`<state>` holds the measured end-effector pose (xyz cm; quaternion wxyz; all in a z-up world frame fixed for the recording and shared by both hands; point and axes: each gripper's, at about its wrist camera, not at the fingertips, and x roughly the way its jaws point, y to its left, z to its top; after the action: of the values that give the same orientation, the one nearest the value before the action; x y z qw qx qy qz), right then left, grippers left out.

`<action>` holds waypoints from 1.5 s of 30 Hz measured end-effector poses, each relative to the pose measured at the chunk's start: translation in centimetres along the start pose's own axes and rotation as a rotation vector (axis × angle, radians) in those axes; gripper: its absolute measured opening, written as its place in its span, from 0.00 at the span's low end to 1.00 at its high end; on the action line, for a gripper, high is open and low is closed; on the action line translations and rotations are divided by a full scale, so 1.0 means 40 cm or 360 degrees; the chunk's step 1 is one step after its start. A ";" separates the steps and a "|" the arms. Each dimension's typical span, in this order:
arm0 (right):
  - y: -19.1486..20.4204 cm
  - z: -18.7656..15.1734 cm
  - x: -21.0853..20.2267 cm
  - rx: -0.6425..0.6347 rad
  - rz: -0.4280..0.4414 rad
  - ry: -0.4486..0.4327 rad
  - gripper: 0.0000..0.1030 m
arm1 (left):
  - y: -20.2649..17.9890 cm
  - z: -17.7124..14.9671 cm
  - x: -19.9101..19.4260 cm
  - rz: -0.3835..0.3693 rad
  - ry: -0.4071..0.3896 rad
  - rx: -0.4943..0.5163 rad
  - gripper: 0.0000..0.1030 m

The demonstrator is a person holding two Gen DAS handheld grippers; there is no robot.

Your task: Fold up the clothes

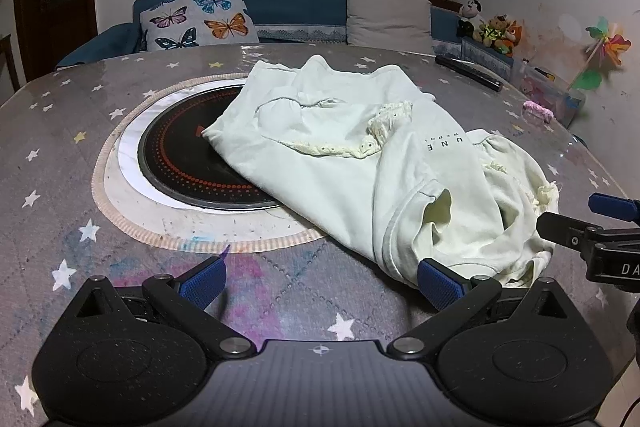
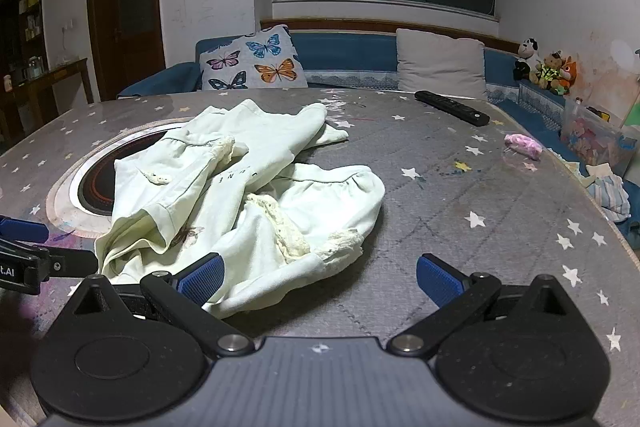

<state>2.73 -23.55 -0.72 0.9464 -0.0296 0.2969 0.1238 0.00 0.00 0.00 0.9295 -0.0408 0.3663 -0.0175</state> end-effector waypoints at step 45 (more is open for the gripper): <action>0.002 -0.007 0.016 0.0007 0.0014 0.0039 1.00 | -0.002 0.000 0.006 -0.0046 0.0025 0.0003 1.00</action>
<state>3.07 -23.37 -1.32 0.9421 -0.0278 0.3090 0.1271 0.16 -0.08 -0.16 0.9263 -0.0450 0.3728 -0.0316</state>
